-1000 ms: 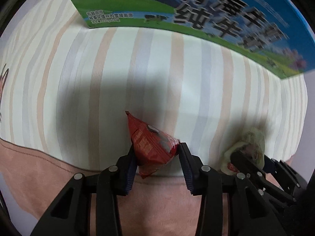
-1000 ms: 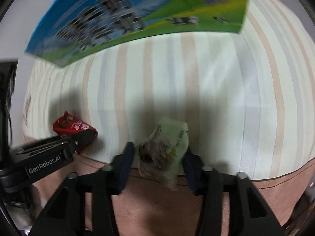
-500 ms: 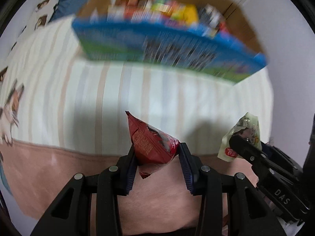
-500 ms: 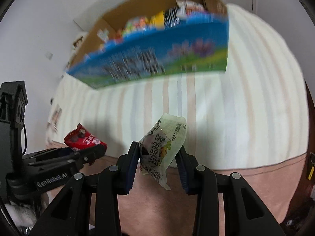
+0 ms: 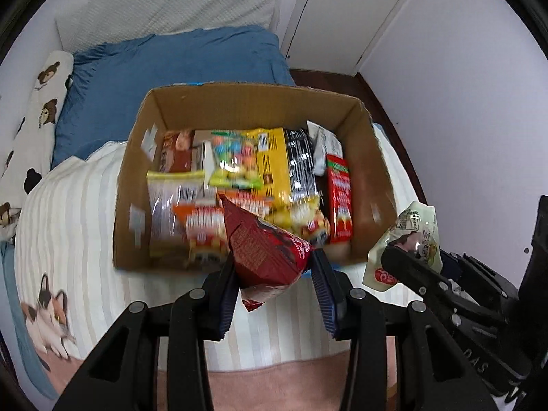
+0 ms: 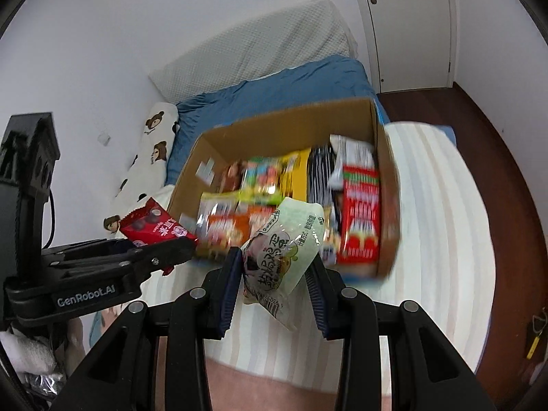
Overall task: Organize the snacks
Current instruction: 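Carry both packets into the cardboard box and open both tools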
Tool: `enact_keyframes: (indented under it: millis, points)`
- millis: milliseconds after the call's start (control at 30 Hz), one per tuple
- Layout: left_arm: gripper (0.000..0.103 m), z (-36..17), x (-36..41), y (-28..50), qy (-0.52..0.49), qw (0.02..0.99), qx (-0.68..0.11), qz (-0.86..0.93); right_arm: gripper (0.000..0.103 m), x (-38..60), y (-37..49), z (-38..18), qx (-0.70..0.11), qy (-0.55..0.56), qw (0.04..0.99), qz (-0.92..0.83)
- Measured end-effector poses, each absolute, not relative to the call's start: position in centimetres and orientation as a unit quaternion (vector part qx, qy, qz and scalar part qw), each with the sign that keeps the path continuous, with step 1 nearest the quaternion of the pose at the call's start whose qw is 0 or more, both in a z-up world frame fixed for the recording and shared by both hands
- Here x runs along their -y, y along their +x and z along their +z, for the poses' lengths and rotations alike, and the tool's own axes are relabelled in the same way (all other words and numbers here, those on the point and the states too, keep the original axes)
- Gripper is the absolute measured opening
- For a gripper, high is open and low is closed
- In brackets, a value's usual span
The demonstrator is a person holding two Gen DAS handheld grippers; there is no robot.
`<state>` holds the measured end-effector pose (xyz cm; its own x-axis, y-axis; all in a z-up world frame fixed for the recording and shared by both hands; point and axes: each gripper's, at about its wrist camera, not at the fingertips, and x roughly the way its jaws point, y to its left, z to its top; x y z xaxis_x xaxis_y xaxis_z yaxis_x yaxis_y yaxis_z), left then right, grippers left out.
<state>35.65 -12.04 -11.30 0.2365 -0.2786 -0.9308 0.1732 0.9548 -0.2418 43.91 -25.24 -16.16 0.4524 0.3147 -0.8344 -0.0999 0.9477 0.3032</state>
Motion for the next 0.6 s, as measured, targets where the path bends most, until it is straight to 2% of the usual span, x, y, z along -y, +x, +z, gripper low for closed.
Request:
enact_keyframes:
  millis: [200, 400, 600]
  points:
    - [0.038, -14.8, 13.3, 41.4, -0.021, 0.745, -0.653, -0.138, 0.04, 25.5, 49.6, -18.5, -0.559, 0.09, 0.817, 0.114]
    - [0.038, -19.4, 14.0, 43.0, -0.017, 0.686, -0.714, -0.14, 0.04, 25.7, 52.2, -22.9, -0.619, 0.082, 0.774, 0.106]
    - [0.038, -22.5, 13.8, 42.8, -0.015, 0.655, -0.743, -0.138, 0.04, 26.2, 52.6, -25.5, -0.66, 0.072, 0.742, 0.097]
